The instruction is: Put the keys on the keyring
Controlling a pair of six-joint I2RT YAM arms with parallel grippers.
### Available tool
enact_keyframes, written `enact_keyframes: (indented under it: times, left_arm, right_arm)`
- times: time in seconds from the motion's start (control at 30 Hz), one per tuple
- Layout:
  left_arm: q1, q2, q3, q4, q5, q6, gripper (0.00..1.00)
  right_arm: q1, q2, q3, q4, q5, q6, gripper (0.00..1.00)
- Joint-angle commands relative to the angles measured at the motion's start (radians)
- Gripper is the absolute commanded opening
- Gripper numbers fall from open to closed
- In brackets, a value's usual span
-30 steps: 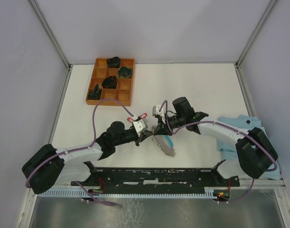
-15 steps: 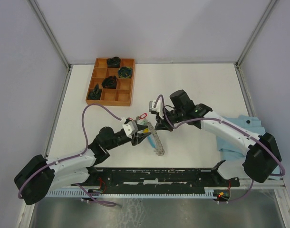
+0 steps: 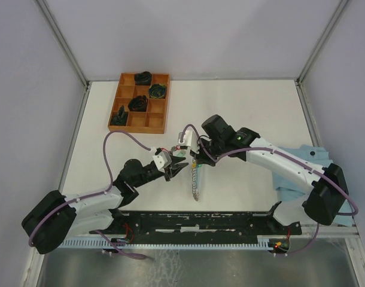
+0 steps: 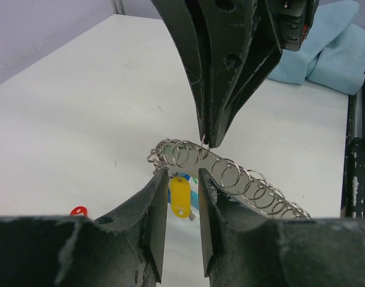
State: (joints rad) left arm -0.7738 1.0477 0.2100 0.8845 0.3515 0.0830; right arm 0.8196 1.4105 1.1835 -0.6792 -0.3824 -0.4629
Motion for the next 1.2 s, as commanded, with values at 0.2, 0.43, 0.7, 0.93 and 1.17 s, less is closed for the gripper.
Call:
enact_keyframes:
  times: [0.2,0.43,0.7,0.93,1.17]
  left_arm:
    - [0.01,0.087,0.009,0.137,0.106,0.012,0.33]
    - [0.011,0.124,0.028,0.18,0.075,0.0,0.33]
    - [0.011,0.184,0.057,0.221,0.089,-0.031,0.27]
    - [0.011,0.194,0.073,0.228,0.071,-0.044,0.2]
    - [0.004,0.198,0.082,0.194,0.003,-0.061,0.03]
  right_arm:
    - [0.028,0.024,0.068,0.037,0.088,0.071,0.01]
    - [0.043,0.021,0.061,0.05,0.118,0.109,0.01]
    - [0.059,0.016,0.049,0.08,0.143,0.155,0.01]
    - [0.071,0.01,0.037,0.094,0.151,0.171,0.01]
    - [0.082,0.005,0.037,0.106,0.177,0.207,0.01]
